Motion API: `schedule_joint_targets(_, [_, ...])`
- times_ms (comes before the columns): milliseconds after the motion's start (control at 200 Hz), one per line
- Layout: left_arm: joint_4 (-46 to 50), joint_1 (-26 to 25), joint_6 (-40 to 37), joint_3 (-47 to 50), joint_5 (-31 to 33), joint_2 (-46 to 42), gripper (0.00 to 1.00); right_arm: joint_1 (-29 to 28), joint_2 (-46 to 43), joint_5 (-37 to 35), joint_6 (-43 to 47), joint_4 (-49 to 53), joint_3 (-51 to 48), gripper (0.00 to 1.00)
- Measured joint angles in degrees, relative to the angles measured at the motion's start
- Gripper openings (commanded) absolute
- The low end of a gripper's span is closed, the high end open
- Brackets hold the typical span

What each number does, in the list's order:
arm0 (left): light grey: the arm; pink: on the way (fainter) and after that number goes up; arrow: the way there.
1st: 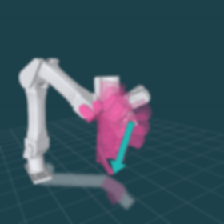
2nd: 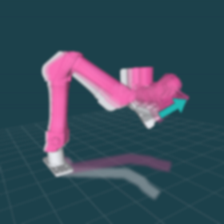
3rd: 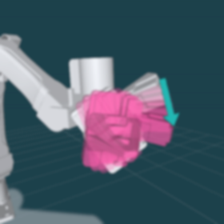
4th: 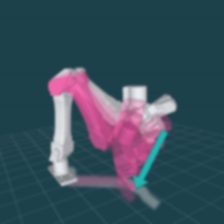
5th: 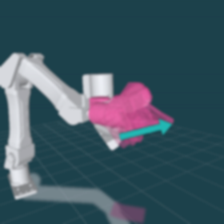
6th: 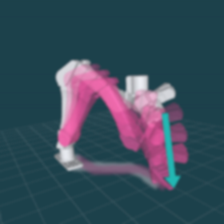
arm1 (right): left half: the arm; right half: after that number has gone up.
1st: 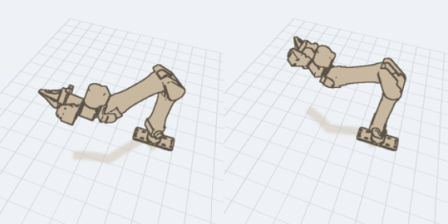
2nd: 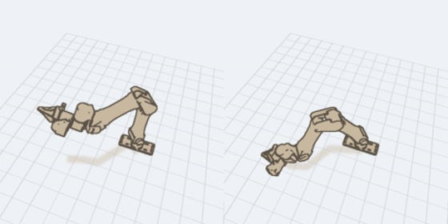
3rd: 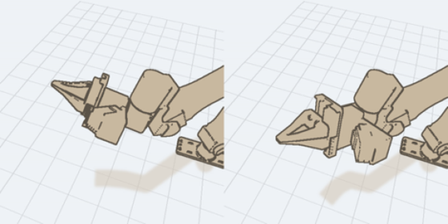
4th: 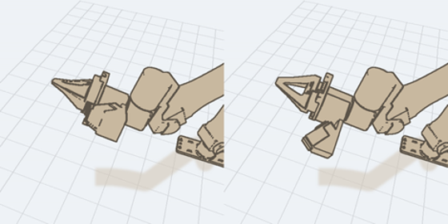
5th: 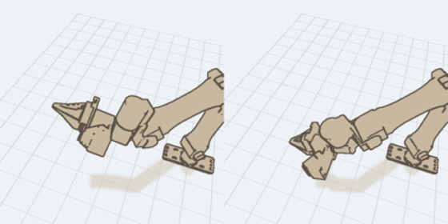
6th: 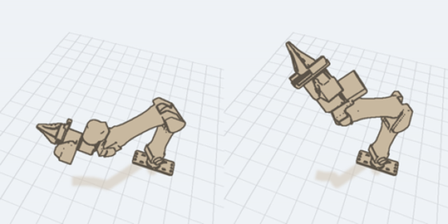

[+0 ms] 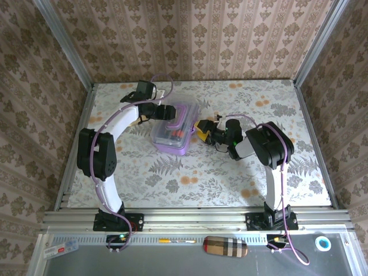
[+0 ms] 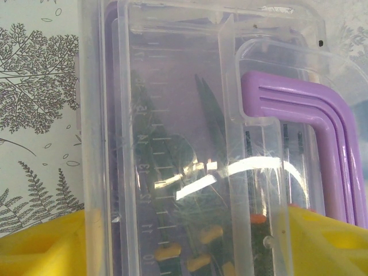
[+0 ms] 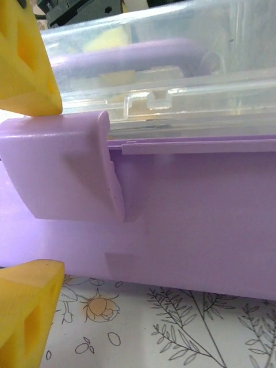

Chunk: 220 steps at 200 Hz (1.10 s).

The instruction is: Pack the tool kit

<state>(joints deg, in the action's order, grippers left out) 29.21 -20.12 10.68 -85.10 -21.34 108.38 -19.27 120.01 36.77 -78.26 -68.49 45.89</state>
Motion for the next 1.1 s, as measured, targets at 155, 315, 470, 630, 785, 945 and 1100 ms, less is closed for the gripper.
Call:
schedule_joint_targets(155, [-0.2,0.7,0.0,0.1,-1.1,0.0,0.43,0.3,0.4,0.1,-1.1,-2.4,0.0,0.66])
schedule_joint_targets(315, [-0.4,1.2,0.0,0.3,-2.1,0.0,0.42,0.3,1.2,0.2,-1.7,-3.3,0.2,0.66])
schedule_joint_targets(470, [-0.4,1.6,0.0,0.3,-2.8,0.2,0.42,0.3,1.2,0.8,-1.7,-3.6,0.2,0.63])
schedule_joint_targets(630, [-0.4,1.6,0.0,0.3,-3.0,0.2,0.42,0.3,1.2,1.0,-1.7,-3.8,0.2,0.59])
schedule_joint_targets(785, [-0.5,1.6,0.0,0.3,-3.3,0.2,0.41,0.3,1.4,1.2,-1.9,-3.7,0.9,0.54])
schedule_joint_targets(945, [-0.4,1.5,0.0,0.3,-2.6,0.2,0.38,0.1,1.8,1.2,-2.2,-3.7,2.7,0.52])
schedule_joint_targets(1100, [0.2,0.7,0.1,-0.1,0.1,0.2,0.37,0.1,1.8,1.2,-2.4,-4.2,2.5,0.54])
